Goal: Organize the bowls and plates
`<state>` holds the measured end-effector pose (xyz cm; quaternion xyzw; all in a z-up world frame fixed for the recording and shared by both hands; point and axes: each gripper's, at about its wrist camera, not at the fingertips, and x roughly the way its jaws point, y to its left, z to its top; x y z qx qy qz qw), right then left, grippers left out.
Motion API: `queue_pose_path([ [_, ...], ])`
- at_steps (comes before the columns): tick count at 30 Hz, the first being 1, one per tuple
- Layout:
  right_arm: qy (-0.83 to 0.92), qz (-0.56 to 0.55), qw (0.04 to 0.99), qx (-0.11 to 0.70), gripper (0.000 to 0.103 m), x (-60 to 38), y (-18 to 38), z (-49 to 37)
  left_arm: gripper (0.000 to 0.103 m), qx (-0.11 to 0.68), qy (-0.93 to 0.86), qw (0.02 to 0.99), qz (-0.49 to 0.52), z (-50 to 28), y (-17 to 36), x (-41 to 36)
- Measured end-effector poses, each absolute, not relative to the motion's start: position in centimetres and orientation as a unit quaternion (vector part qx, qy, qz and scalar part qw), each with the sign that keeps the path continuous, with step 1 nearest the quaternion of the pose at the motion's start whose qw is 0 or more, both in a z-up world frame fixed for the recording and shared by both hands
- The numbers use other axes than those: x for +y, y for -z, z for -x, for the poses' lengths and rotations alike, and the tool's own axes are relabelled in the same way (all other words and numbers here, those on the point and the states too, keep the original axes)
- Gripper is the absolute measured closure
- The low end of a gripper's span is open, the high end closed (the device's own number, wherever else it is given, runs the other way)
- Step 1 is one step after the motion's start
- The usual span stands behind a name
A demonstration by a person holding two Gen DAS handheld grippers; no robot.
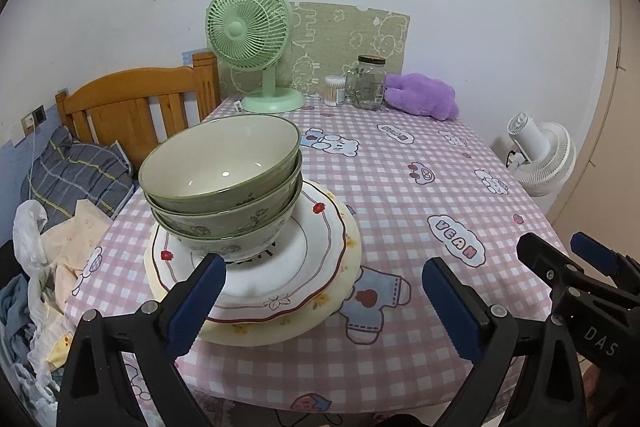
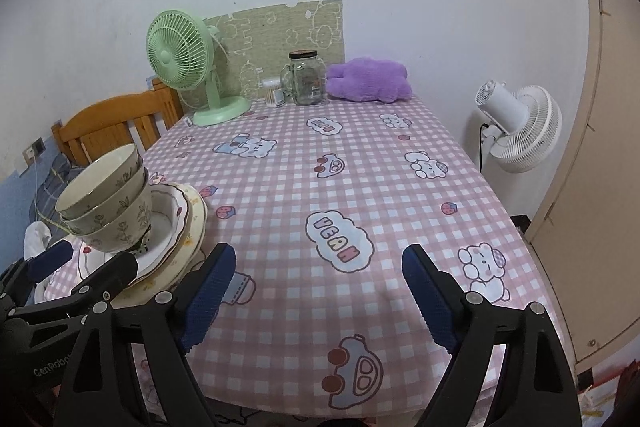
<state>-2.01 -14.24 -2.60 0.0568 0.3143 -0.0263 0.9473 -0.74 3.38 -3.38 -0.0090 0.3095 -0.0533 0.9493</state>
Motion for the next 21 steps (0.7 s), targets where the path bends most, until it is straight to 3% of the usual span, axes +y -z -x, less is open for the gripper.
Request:
queue_pose_path([
  [21,0.028,-0.052,0.952,0.300,0.015,-14.10,1.81,2.93,0.000,0.284,0.054,0.957,0.006,1.62,2.40,3.53],
])
